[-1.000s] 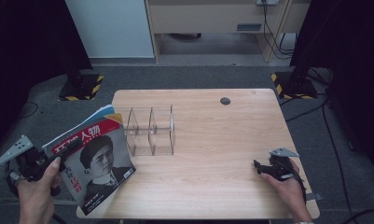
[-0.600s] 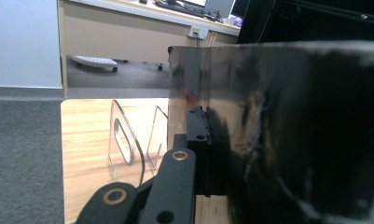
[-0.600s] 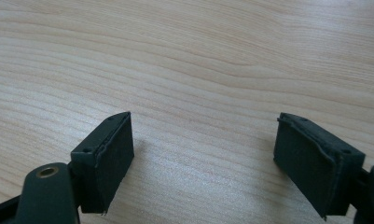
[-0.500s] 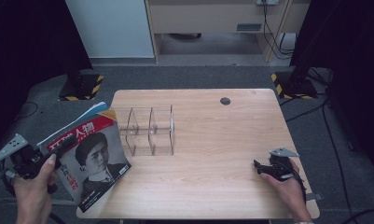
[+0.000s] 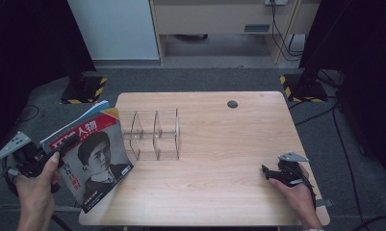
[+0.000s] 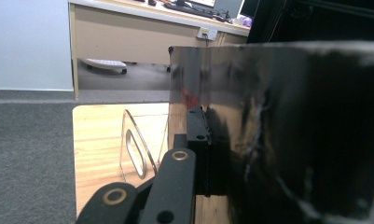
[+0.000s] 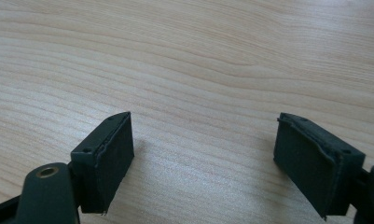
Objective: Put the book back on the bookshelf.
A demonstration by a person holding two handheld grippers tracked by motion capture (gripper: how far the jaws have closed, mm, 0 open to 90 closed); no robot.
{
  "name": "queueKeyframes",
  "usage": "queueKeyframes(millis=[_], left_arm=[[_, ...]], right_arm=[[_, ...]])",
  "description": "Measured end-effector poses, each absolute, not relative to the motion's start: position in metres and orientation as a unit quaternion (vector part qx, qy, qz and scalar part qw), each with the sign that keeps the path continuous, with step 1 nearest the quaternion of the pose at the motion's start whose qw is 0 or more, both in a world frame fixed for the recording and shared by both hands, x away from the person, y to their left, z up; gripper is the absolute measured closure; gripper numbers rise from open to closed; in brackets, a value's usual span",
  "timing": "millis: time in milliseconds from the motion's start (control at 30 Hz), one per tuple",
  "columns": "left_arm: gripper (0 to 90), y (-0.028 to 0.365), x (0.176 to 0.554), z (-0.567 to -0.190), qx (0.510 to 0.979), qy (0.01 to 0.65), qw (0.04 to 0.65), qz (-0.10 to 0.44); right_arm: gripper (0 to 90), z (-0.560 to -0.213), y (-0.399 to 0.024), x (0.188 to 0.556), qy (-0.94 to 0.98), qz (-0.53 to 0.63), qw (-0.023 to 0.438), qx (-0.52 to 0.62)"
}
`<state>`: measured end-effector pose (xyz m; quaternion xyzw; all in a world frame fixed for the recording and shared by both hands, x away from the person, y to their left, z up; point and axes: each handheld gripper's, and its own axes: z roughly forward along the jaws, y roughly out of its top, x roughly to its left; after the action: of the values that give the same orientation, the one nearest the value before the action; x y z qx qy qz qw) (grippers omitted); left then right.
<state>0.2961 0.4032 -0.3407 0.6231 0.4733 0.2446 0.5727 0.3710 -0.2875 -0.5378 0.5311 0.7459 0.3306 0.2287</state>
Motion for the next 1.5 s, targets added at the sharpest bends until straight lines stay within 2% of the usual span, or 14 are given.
queueKeyframes(millis=[1500], left_arm=[[86.3,0.396,0.331,-0.328,0.614,0.482,0.566,0.264]], right_arm=[[20.0,-0.538,-0.287,0.371,0.747,0.331,0.228,0.53]])
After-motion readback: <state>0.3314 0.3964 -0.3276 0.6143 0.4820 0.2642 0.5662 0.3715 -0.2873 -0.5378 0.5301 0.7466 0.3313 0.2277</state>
